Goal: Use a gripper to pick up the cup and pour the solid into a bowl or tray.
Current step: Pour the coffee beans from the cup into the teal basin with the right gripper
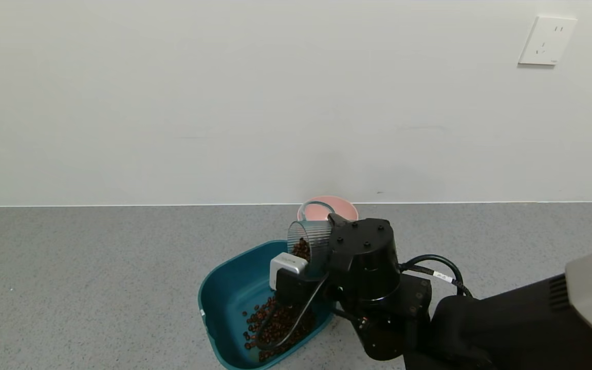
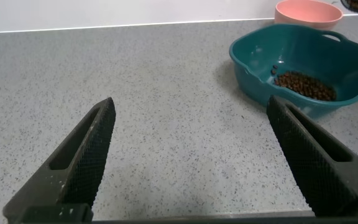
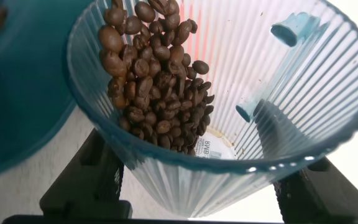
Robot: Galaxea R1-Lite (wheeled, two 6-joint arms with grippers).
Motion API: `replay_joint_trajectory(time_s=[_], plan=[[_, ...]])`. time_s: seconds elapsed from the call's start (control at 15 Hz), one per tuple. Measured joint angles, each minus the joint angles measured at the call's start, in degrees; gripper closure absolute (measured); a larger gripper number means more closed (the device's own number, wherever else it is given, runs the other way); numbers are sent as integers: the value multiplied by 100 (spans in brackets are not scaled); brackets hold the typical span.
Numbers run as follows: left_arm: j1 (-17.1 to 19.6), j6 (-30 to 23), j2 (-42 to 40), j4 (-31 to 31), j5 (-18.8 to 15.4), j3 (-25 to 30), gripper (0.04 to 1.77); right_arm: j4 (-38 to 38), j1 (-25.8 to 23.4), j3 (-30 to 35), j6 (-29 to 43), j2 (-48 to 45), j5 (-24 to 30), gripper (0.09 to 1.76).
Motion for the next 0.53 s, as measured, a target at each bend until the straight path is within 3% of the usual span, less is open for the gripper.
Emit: replay_joint_trajectory(time_s=[0.33,0.53], plan=[[0,0,0,0,0,0,6,-807,-223,49,661,-7,24,50],[0,0,0,0,0,0,6,-852,-463,49,1093,-38,33,50]])
